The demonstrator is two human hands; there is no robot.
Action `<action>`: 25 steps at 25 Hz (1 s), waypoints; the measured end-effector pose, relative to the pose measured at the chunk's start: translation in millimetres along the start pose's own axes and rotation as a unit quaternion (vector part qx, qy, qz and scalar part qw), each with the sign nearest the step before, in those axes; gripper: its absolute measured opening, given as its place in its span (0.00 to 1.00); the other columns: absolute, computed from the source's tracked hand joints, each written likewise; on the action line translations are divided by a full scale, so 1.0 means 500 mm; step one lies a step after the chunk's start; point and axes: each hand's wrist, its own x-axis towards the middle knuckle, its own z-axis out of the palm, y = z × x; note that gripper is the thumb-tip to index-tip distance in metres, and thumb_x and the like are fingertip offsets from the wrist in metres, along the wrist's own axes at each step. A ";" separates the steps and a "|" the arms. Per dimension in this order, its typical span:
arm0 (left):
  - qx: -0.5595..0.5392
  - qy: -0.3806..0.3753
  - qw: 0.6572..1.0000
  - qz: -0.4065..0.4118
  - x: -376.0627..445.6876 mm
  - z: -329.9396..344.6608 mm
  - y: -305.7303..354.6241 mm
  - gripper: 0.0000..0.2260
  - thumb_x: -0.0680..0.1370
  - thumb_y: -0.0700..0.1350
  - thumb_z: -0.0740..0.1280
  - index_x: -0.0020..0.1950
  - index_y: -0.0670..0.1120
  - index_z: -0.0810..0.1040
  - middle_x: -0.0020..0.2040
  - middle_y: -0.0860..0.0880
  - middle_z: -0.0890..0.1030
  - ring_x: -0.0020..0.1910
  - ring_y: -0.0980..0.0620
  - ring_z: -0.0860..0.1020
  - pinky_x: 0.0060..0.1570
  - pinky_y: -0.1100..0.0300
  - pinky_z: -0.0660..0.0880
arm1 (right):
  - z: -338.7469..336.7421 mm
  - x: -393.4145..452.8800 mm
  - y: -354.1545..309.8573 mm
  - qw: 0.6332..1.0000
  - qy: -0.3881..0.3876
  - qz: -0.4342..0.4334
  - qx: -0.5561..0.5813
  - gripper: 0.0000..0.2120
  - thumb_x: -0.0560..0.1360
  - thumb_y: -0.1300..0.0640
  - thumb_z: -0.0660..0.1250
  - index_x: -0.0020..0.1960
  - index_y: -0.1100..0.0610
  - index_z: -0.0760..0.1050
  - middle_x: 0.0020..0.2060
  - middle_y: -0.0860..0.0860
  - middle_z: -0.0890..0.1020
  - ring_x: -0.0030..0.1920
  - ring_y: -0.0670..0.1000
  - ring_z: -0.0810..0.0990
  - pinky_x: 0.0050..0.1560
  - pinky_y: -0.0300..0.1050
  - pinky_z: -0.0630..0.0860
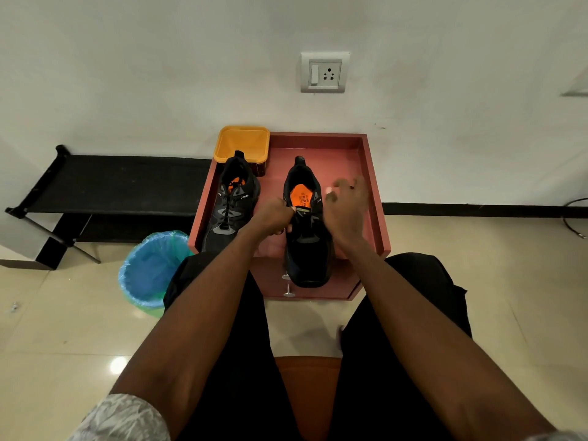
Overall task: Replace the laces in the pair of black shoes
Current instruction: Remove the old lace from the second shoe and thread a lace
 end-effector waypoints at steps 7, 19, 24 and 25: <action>0.014 -0.002 1.000 0.006 -0.005 0.001 0.010 0.14 0.83 0.41 0.58 0.38 0.43 0.72 0.30 0.44 0.75 0.24 0.51 0.67 0.18 0.67 0.61 | 0.040 -0.030 0.010 0.952 -0.193 -0.190 -0.141 0.11 0.78 0.59 0.64 0.56 0.57 0.82 0.79 0.56 0.56 0.77 0.61 0.52 0.73 0.62 0.56; 0.019 0.006 1.000 0.007 -0.006 -0.002 0.008 0.14 0.83 0.42 0.58 0.38 0.44 0.71 0.30 0.47 0.73 0.25 0.53 0.66 0.18 0.68 0.61 | -0.028 0.018 0.006 0.999 0.002 0.034 -0.015 0.19 0.75 0.64 0.65 0.65 0.55 0.76 0.76 0.57 0.61 0.76 0.60 0.57 0.74 0.61 0.60; 0.012 0.008 1.000 0.004 -0.003 0.000 0.011 0.13 0.83 0.42 0.59 0.39 0.43 0.72 0.31 0.45 0.74 0.26 0.52 0.67 0.22 0.64 0.63 | 0.035 -0.027 0.003 0.948 -0.201 -0.201 -0.146 0.14 0.77 0.58 0.66 0.61 0.51 0.81 0.80 0.54 0.53 0.78 0.61 0.48 0.74 0.61 0.52; 0.012 0.006 1.000 0.001 -0.002 0.000 0.011 0.12 0.83 0.42 0.59 0.39 0.43 0.72 0.31 0.45 0.74 0.26 0.52 0.67 0.23 0.63 0.63 | 0.041 -0.028 0.008 0.945 -0.202 -0.207 -0.154 0.13 0.77 0.58 0.65 0.60 0.52 0.82 0.80 0.54 0.54 0.78 0.61 0.49 0.73 0.61 0.53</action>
